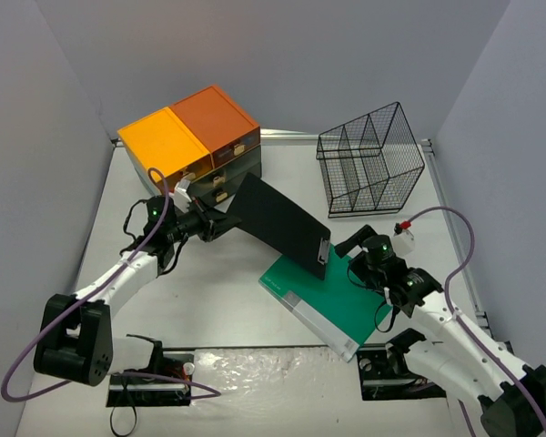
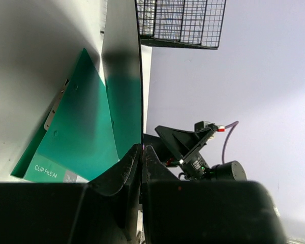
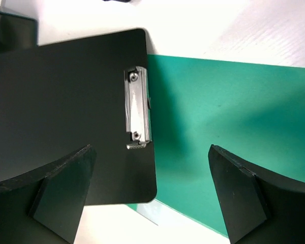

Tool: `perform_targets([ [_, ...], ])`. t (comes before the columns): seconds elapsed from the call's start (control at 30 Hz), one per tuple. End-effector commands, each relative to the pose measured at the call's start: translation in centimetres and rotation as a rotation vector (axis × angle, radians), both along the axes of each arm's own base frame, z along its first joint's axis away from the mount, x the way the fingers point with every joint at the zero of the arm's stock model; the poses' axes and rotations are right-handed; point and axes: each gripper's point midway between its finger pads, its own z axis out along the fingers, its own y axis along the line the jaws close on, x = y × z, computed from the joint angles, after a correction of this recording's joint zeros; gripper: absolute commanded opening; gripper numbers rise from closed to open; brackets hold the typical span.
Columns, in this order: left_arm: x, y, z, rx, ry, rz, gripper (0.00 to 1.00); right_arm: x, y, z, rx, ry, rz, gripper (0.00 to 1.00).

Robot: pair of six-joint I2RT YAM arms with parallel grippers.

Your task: Organize the desk

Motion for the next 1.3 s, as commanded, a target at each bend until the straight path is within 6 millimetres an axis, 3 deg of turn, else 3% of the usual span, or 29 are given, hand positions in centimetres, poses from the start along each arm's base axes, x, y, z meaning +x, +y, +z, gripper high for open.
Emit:
perform_targets([
  [0.0, -0.5, 0.4, 4.8, -0.044, -0.136, -0.024, 0.0, 1.6, 2.0, 1.3, 0.188, -0.098, -0.001, 0.9],
  [0.07, -0.6, 0.8, 5.2, -0.045, -0.143, -0.015, 0.0, 1.2, 2.6, 0.2, 0.23, -0.072, 0.012, 0.9],
  [0.23, -0.8, 1.4, 6.3, -0.06, -0.157, -0.01, 0.0, 1.2, 4.5, -0.3, 0.335, -0.088, 0.065, 0.9],
  [0.53, -1.6, 1.5, 7.9, -0.11, -0.162, -0.005, 0.0, 2.0, 5.6, 1.3, 0.474, -0.221, 0.081, 0.9],
  [0.87, -2.9, 1.6, 10.0, -0.16, -0.17, -0.007, 0.0, 3.1, 6.6, 1.4, 0.588, -0.295, 0.09, 0.88],
  [1.07, -3.6, 1.6, 10.9, -0.184, -0.176, -0.008, 0.0, 4.2, 6.6, 3.0, 0.603, -0.356, 0.086, 0.86],
  [1.27, -4.0, 1.7, 10.4, -0.193, -0.162, -0.001, 0.0, 5.4, 6.1, 5.1, 0.61, -0.414, 0.082, 0.84],
])
